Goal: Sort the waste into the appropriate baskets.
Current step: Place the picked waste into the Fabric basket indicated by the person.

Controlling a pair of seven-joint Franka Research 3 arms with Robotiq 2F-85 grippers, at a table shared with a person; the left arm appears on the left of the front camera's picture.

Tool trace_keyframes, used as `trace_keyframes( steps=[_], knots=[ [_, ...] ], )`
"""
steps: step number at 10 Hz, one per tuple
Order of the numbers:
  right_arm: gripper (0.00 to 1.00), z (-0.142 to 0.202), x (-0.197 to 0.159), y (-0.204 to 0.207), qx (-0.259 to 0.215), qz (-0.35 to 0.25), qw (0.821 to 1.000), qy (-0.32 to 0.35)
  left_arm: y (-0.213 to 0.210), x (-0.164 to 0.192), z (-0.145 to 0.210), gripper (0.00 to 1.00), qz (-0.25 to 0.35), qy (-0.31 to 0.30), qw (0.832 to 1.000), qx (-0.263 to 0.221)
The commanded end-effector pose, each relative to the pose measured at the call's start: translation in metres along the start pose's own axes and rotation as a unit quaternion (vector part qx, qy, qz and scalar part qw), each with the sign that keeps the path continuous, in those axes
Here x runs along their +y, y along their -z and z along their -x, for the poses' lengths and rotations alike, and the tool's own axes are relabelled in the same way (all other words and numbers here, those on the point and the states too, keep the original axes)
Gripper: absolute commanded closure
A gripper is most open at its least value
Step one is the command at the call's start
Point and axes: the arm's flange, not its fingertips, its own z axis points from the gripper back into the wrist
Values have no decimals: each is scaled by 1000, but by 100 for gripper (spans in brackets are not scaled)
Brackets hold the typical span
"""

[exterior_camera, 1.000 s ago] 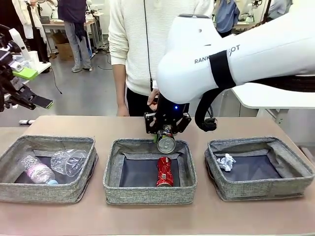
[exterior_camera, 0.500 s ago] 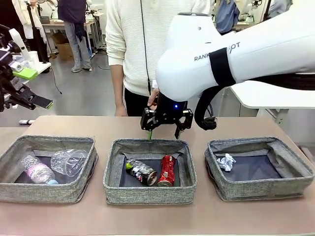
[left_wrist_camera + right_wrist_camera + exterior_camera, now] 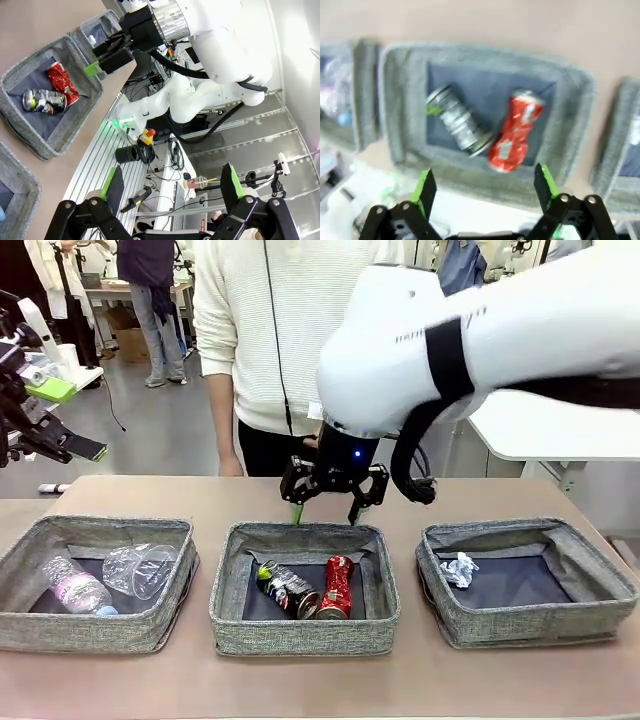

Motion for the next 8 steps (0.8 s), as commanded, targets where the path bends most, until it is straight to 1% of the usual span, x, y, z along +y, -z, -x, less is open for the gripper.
trace_keyframes(
  steps=[1,2,3,4,5,7,8],
  knots=[
    [0,-3,-28,-28,129,-234,964,-11,0,-2,-1,0,10,13,1000,-5],
    [0,0,-65,-47,189,-385,903,-15,0,-2,-1,0,10,13,1000,-5],
    [0,8,-107,-63,198,-551,809,-52,0,-2,-1,0,10,13,1000,-5],
    [0,22,-141,-73,152,-594,789,-25,0,-2,-1,0,10,13,1000,-5],
    [0,40,-169,-89,125,-618,776,-36,0,-2,-1,0,10,13,1000,-5],
    [0,65,-218,-122,146,-607,780,-39,0,-2,-1,0,10,13,1000,-5],
    [0,71,-242,-129,142,-601,785,-37,0,-2,-1,0,10,13,1000,-5]
  ],
)
